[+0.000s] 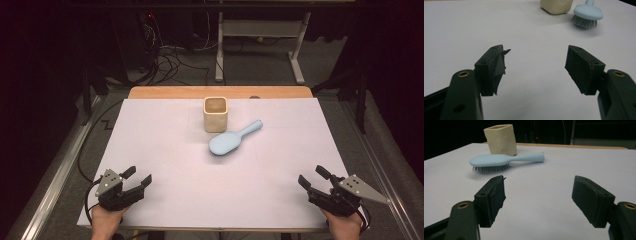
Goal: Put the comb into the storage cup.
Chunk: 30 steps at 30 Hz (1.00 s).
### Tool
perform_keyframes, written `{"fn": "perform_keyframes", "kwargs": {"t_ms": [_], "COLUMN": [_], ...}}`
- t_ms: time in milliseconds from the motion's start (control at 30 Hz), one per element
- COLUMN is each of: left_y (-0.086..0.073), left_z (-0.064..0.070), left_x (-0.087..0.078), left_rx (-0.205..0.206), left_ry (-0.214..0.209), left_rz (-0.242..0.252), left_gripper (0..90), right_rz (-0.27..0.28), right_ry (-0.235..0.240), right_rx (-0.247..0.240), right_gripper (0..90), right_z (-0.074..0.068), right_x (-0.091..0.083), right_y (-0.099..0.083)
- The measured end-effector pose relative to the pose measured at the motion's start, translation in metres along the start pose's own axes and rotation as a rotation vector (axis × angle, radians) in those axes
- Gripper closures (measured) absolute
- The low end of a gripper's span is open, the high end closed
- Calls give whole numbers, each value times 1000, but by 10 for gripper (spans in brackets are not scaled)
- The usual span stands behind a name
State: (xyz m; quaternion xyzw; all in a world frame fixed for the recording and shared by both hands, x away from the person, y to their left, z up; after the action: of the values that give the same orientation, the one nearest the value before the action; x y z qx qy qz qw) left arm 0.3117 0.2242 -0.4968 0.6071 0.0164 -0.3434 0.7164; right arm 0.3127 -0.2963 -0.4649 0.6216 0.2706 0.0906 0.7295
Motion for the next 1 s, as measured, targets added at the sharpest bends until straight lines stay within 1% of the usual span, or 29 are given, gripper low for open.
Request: {"fn": "perform_keyframes", "kwargs": {"t_ms": [200,333,467,500,767,800,833,900,1000], "left_y": [0,0,1,1,1,0,-1,-4,-3], "left_z": [-1,-1,-2,-2,-2,-3,-5,-7,-7], "left_x": [1,0,-1,-1,0,0,2,6,6], "left_rx": [-5,-2,-9,-11,-11,-26,-41,-39,-37], "left_ry": [1,-1,-4,-5,-8,-4,-5,-3,3], "left_rz": [1,3,9,8,8,9,5,-23,-20], "left_gripper": [328,333,335,334,334,334,334,333,333], "right_rz": [12,27,25,28,26,26,23,27,18], "right_ry": [12,26,32,33,47,48,51,53,60], "right_rx": [9,0,-3,-10,-15,-10,-5,-7,-16], "right_gripper": [268,267,265,260,260,260,260,261,261], "right_z": [-1,-5,-7,-9,-13,-12,-12,-12,-13], "right_x": [7,13,17,20,28,29,30,32,37], "right_y": [8,14,16,17,20,21,21,24,24]}}
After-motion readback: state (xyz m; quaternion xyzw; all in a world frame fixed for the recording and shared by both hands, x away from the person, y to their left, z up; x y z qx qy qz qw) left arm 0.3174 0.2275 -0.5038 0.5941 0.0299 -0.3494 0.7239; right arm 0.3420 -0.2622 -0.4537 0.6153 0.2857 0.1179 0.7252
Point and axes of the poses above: each handheld gripper's, and its own axes: x roughly forward along the jaws, y roughly out of its top, z roughly to its right, the point moved 7 cm from there along x, roughly forward along the jaws, and after that the axes turned 10 degrees about -x, right-handed, at the moved point
